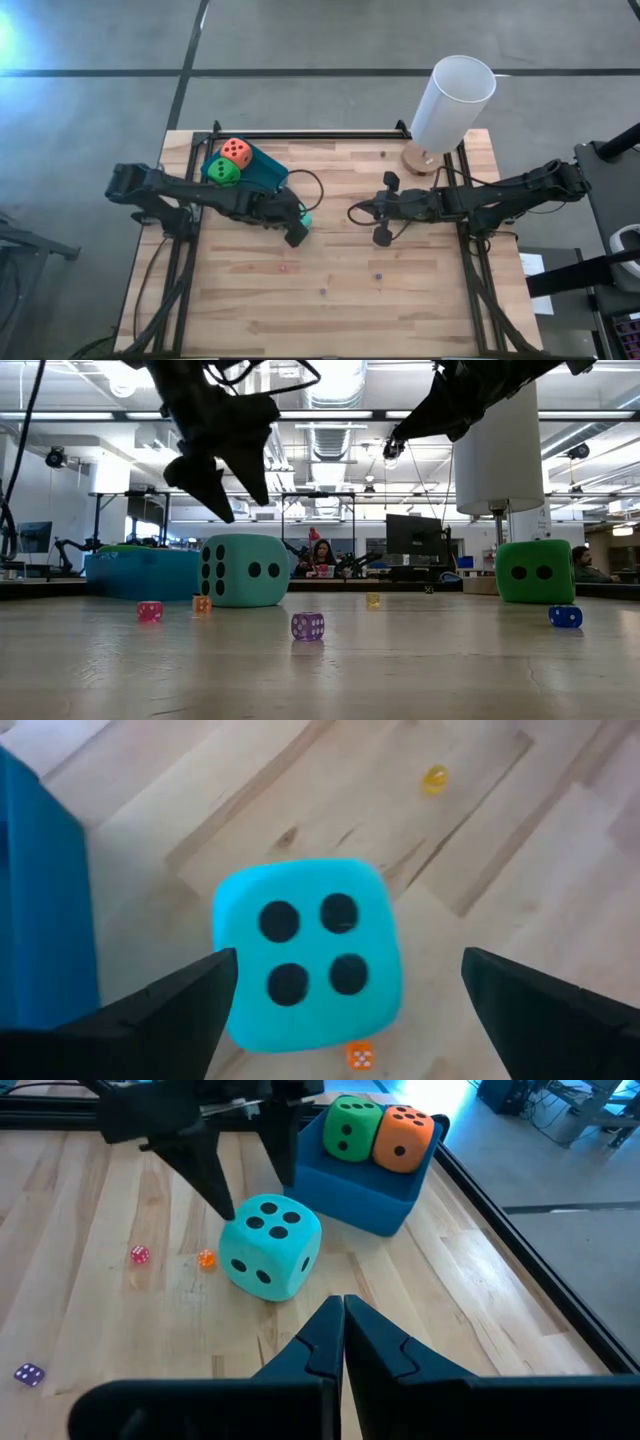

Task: Pick & Place Dice
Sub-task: Put the big blue dice into the blue bin

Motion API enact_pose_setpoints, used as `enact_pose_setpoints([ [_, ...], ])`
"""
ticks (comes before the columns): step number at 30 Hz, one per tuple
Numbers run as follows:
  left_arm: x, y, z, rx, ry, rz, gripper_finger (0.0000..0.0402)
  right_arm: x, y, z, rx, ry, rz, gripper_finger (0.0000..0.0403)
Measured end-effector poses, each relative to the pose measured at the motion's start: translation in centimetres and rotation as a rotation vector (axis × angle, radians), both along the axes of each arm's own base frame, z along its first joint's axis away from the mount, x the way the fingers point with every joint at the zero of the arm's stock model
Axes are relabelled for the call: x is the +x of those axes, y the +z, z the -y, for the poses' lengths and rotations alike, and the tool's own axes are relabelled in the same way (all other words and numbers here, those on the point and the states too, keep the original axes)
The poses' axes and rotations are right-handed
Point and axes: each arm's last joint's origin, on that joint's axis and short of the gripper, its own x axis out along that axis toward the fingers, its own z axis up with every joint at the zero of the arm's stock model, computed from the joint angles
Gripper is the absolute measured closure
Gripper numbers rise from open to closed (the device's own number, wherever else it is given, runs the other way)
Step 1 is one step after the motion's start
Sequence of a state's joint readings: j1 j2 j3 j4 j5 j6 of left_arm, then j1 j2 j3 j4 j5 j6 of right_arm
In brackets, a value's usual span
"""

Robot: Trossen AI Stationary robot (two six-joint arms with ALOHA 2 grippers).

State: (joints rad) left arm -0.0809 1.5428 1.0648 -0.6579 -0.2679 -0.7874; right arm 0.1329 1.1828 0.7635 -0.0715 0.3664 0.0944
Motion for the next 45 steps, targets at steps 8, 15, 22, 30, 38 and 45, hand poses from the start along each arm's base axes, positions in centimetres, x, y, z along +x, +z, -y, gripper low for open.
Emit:
enact_pose_setpoints([
  [8,0.7,-1.0,-0.9,-0.019,0.018,-0.06,0.0003,0.0,0.0,0.0,0.001,0.0,0.0,0.0394],
  [15,0.7,-1.4,-1.6,-0.029,0.042,-0.072,0.0002,0.0,0.0,0.0,0.001,-0.001,0.0,0.0394],
  [22,0.8,-1.7,-1.6,-0.05,0.034,-0.077,0.0002,0.0,0.0,0.0,0.0,0.0,0.0,0.0394],
  [30,0.7,-1.7,-1.6,-0.051,0.04,-0.079,0.0003,0.0,0.0,0.0,0.001,0.0,0.0,0.0394],
  [38,1.2,-2.7,-1.7,-0.051,0.045,-0.101,0.0003,0.0,0.0,0.0,0.002,-0.001,0.0,0.0394],
  [45,1.2,-2.7,-1.7,-0.053,0.041,-0.098,0.0003,0.0,0.0,0.0,0.0,0.0,0.0,0.0394],
])
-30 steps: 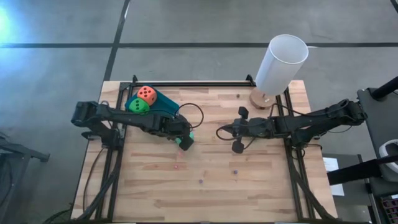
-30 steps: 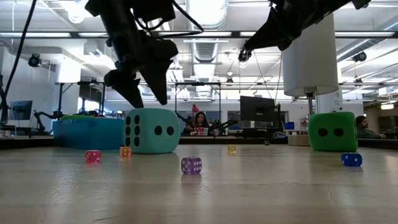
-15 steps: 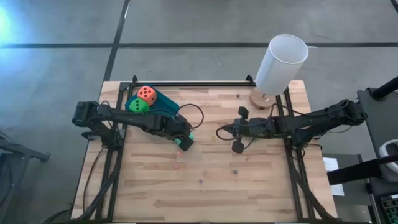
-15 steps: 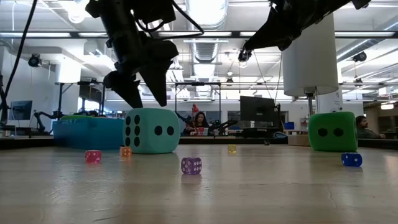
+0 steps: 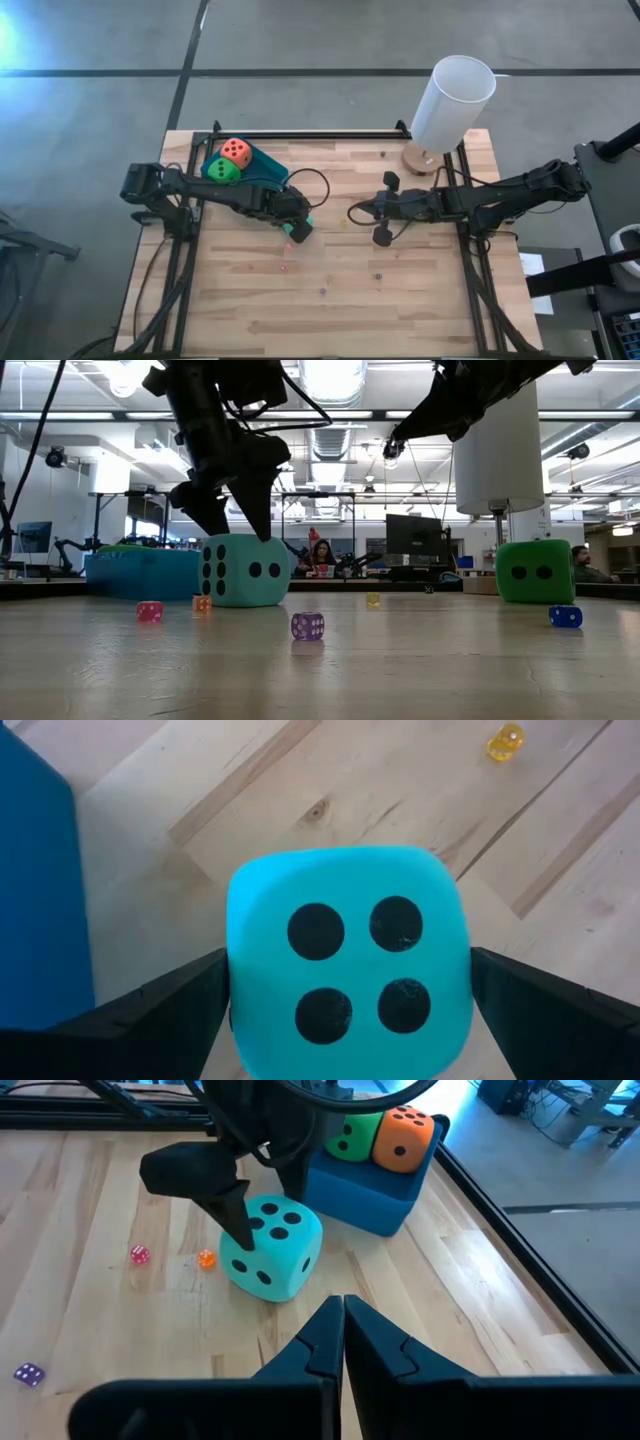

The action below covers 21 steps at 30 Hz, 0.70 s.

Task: Pick & Place Dice
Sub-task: Put the big blue dice into the blue bin

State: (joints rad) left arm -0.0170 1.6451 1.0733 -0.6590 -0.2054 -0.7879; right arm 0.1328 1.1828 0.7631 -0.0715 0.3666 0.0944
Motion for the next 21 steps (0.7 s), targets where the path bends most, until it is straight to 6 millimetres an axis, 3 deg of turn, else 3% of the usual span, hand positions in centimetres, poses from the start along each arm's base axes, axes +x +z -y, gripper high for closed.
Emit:
enact_pose_setpoints([
  [12,-0.17,-0.06,-0.16,0.001,0.002,-0.02,0.0005,0.0,0.0,-0.01,0.001,0.0,0.0,0.0394],
  [21,-0.21,-0.07,-0.16,0.003,0.003,-0.023,0.0043,0.0,0.0,0.0,0.002,-0.001,0.001,0.0394],
])
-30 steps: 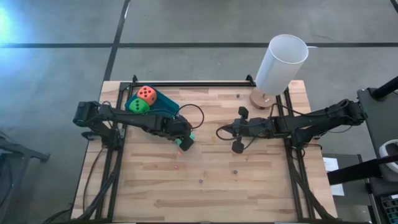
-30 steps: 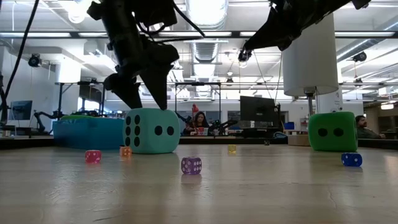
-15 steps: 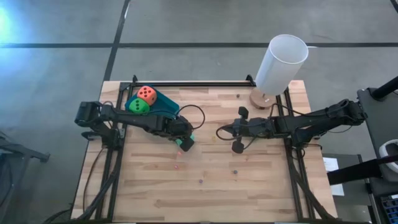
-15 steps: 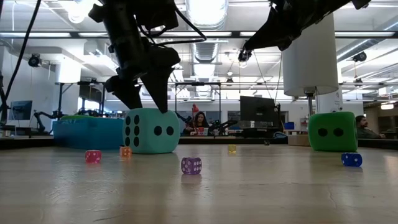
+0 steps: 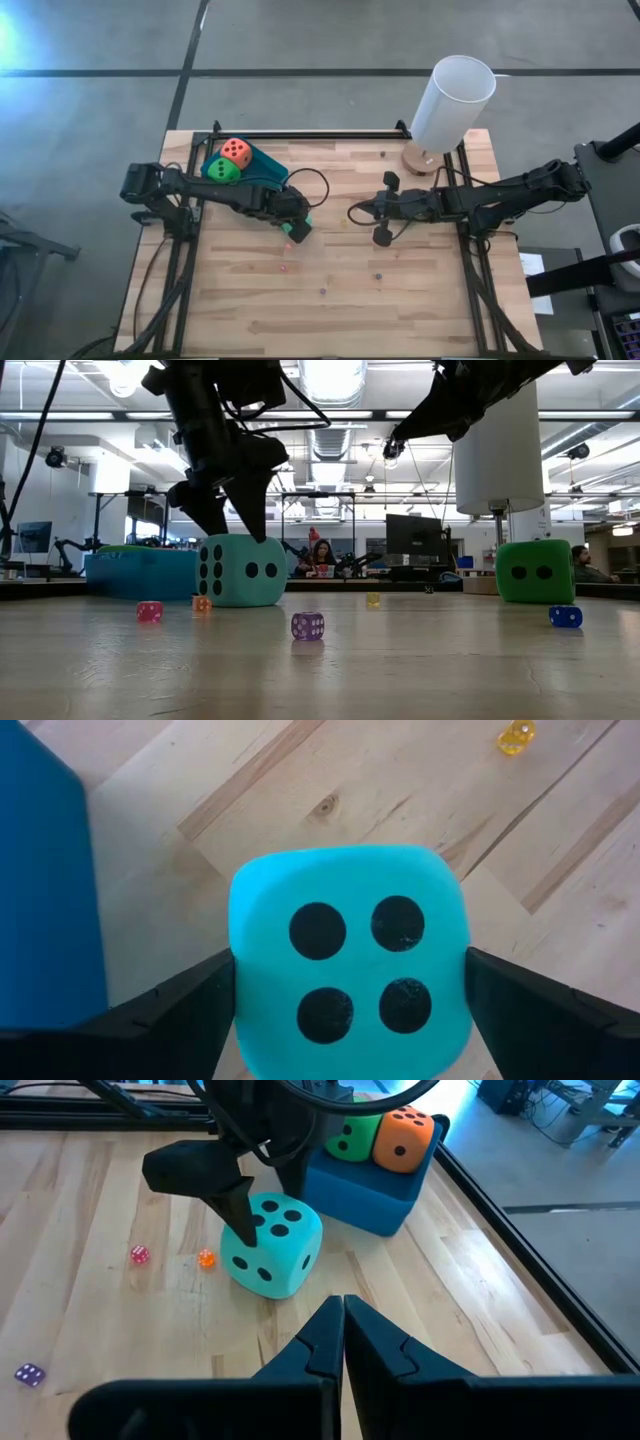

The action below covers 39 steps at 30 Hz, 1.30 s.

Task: Pick & Place Dice
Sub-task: Put the big blue dice into the blue bin

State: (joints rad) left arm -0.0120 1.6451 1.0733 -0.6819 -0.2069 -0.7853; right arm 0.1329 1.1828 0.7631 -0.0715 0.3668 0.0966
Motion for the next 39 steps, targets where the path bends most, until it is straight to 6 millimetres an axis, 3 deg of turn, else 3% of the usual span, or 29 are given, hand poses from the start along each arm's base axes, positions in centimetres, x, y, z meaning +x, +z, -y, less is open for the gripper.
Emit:
enact_pose_setpoints([
  [6,-0.02,0.01,0.0,0.0,0.004,0.0,0.0052,0.0,0.0,0.01,-0.002,0.001,-0.001,0.0394],
  [18,-0.1,-0.03,-0.02,0.001,0.003,-0.01,0.0005,0.0,0.0,0.0,0.0,0.0,0.0,0.0394],
  [29,-0.25,-0.11,-0.03,0.007,0.002,-0.029,0.0006,0.0,0.0,0.0,-0.002,0.001,-0.001,0.0394],
  [39,-0.25,-0.14,-0.04,0.008,0.007,-0.029,0.0044,0.0,0.0,0.0,-0.002,0.001,-0.001,0.0394],
])
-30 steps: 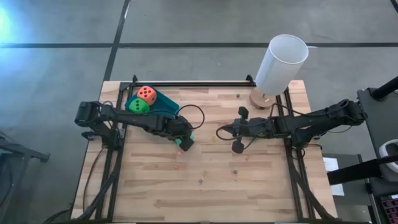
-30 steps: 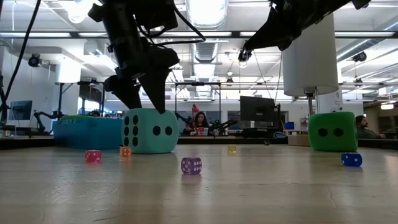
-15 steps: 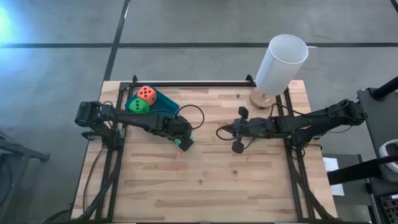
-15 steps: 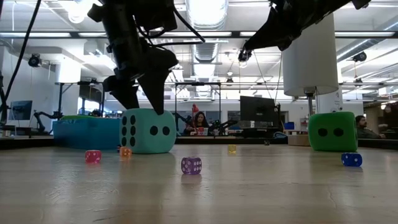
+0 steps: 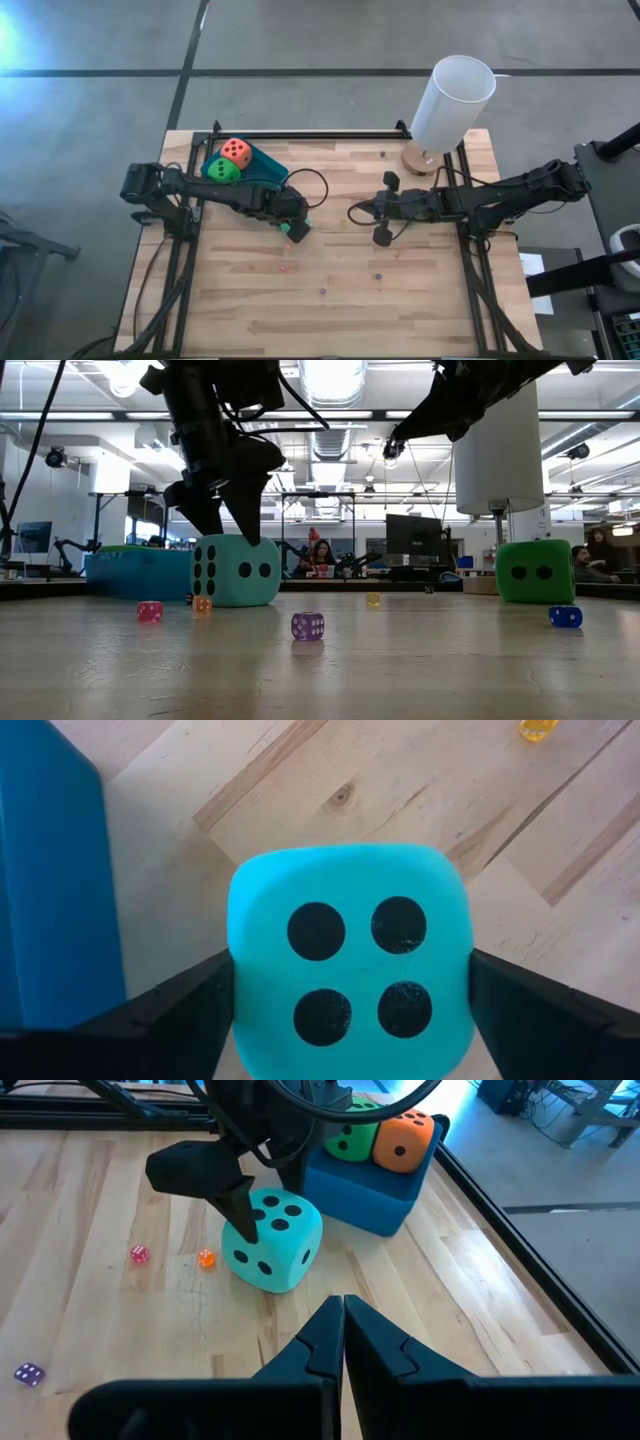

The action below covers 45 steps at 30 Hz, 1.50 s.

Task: Pick & Place Dice
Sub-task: Put the big blue dice into the blue bin

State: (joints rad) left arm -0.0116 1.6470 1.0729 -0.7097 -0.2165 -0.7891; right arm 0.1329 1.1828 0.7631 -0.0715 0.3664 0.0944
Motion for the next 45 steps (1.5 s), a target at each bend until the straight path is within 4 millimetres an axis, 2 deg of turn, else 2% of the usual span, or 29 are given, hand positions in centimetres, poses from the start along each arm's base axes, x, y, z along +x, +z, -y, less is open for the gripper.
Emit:
enact_pose_setpoints([
  [13,-0.1,0.2,0.0,0.001,-0.005,0.002,0.0049,0.0,0.0,0.0,0.0,-0.001,0.0,0.0394],
  [45,-1.8,3.8,0.0,0.018,-0.054,0.1,0.0051,0.0,0.0,0.0,0.0,0.0,0.0,0.0394],
])
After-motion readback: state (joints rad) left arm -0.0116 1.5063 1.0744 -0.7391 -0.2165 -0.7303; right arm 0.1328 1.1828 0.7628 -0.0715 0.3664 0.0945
